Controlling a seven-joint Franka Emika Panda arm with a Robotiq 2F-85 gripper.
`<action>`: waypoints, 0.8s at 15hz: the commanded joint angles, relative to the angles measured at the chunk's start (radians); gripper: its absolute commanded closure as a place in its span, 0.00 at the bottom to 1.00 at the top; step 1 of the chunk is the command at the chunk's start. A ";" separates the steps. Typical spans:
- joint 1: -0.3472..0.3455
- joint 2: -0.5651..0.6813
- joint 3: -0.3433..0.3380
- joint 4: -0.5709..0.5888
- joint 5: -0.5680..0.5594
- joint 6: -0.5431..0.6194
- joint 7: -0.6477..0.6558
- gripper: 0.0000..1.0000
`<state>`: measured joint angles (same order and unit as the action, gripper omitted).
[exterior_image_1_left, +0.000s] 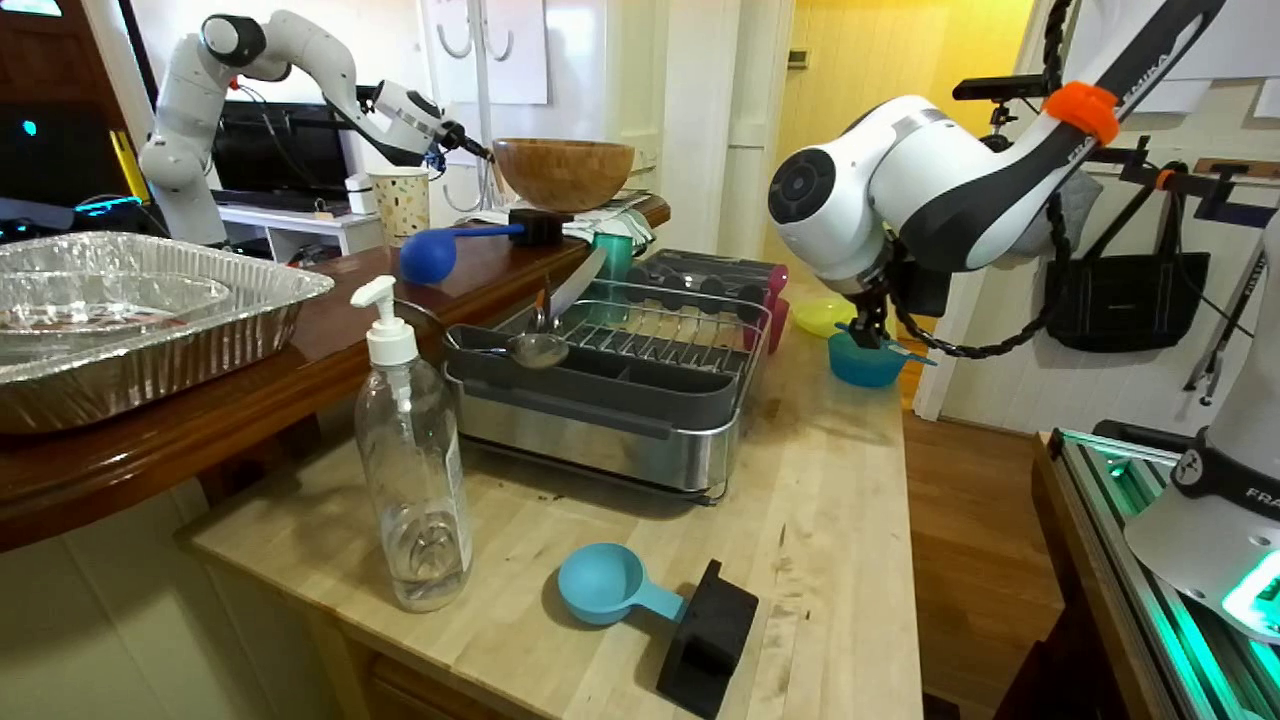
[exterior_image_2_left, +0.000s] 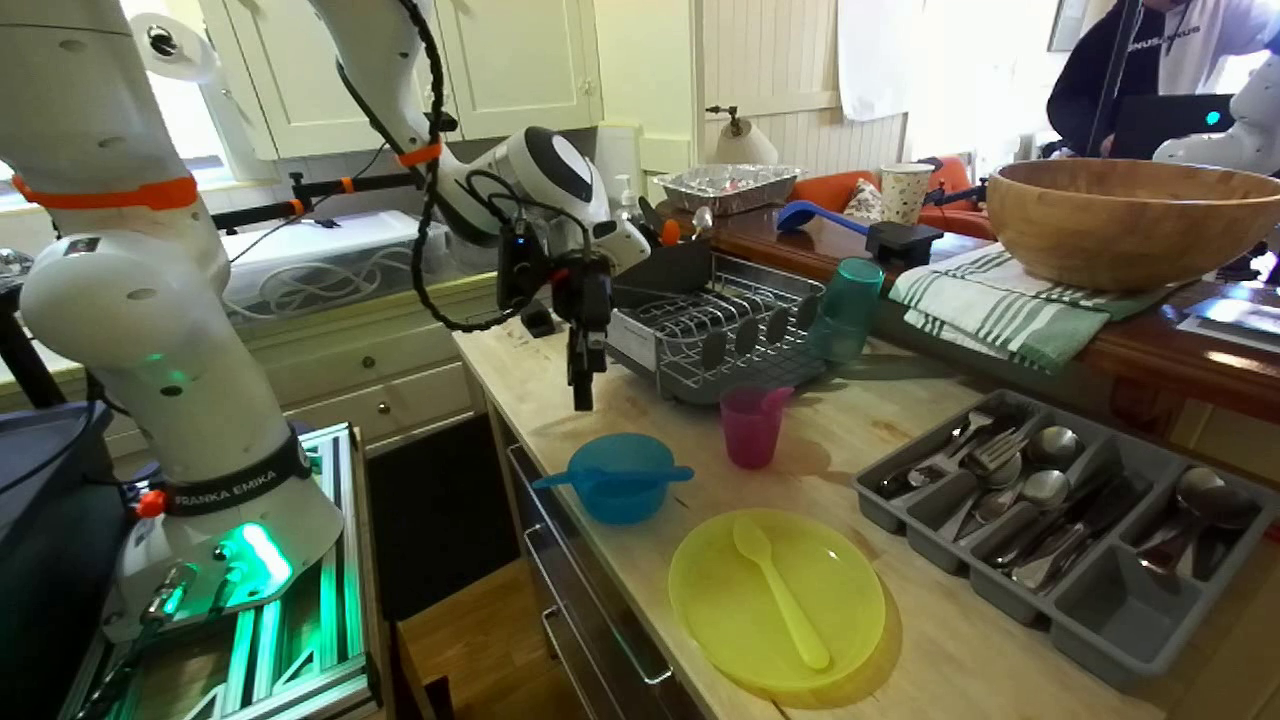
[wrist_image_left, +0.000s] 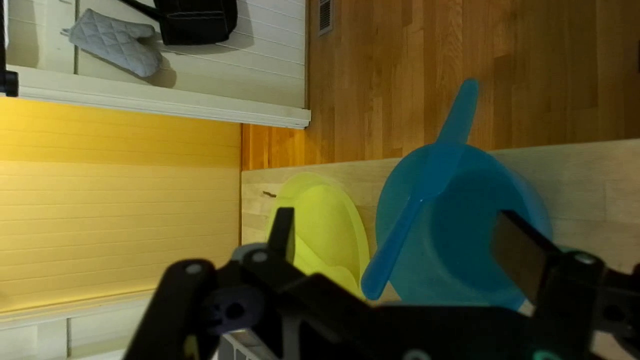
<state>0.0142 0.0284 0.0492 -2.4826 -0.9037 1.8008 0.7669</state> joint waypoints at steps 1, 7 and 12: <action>0.001 -0.011 -0.014 0.028 0.000 0.023 -0.008 0.00; -0.021 -0.063 -0.044 0.044 0.062 0.179 -0.056 0.00; -0.057 -0.105 -0.093 0.026 0.130 0.401 -0.097 0.00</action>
<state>-0.0177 -0.0356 -0.0184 -2.4285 -0.8263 2.0878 0.7141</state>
